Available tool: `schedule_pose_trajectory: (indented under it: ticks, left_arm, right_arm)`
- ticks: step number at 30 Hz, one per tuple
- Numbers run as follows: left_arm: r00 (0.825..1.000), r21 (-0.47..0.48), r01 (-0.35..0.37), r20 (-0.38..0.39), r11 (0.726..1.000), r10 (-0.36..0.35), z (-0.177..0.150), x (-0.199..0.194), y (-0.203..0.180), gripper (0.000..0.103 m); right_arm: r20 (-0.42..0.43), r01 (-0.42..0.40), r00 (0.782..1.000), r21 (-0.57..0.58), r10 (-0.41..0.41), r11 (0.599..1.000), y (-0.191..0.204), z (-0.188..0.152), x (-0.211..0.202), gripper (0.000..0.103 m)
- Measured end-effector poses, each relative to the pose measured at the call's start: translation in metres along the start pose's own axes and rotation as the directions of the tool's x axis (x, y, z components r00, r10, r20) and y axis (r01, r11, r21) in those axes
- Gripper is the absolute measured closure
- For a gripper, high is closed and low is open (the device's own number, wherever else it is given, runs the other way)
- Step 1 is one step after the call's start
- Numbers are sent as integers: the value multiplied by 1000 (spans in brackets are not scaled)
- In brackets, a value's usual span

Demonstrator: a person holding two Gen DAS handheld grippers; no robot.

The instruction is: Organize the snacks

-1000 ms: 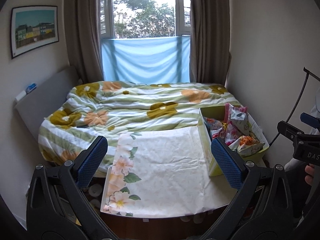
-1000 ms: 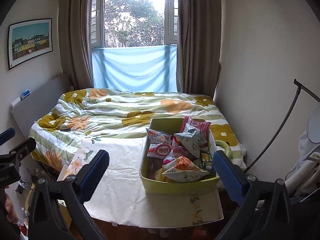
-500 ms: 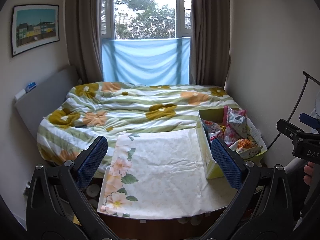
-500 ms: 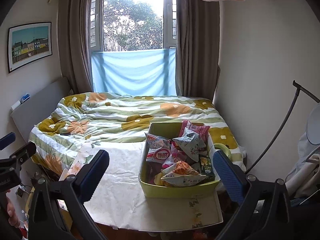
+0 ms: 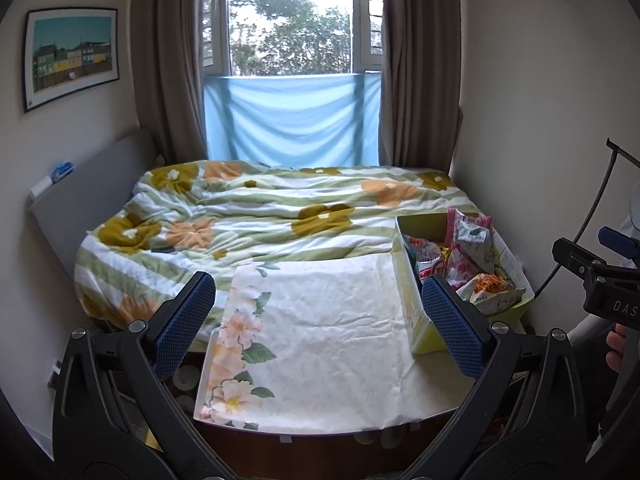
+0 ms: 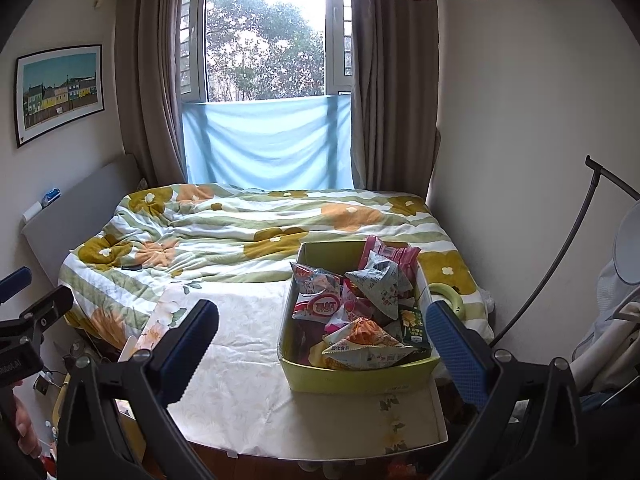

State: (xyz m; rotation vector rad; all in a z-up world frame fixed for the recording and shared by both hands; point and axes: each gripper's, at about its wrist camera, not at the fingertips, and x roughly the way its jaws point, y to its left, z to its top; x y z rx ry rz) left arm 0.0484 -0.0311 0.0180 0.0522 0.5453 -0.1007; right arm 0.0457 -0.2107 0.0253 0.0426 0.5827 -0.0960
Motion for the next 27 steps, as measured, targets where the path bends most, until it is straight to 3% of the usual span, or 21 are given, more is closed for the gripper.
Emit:
schedule_pose_trajectory:
  ticks: [27]
  left_arm:
    - [1000, 9, 10, -5, 1000, -10, -7, -12, -2, 0]
  right_arm:
    - [-25, -11, 1000, 15, 11, 1000, 7, -6, -8, 0]
